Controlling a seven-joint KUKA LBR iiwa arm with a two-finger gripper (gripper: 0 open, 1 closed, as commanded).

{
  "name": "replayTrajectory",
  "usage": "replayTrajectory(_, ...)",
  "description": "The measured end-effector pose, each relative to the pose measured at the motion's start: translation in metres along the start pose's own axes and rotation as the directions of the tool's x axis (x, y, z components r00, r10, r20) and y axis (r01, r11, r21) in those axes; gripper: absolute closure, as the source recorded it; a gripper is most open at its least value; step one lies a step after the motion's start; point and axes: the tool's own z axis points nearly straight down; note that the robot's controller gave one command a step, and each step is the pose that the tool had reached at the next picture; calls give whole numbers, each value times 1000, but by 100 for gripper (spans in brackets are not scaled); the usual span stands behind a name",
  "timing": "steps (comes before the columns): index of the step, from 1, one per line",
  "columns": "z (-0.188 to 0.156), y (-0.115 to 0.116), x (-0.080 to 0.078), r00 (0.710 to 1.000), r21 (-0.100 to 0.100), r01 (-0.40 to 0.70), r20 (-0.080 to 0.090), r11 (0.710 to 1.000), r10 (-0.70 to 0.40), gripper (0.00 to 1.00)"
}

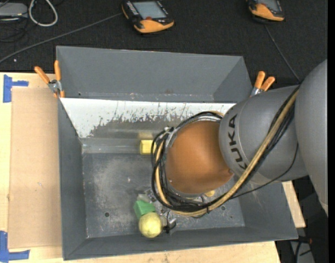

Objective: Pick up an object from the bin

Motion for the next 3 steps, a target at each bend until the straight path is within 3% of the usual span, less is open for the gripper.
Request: replayTrajectory(3, -45, 1, -2, 1000, -1, -5, 1, 1000, 5, 100)
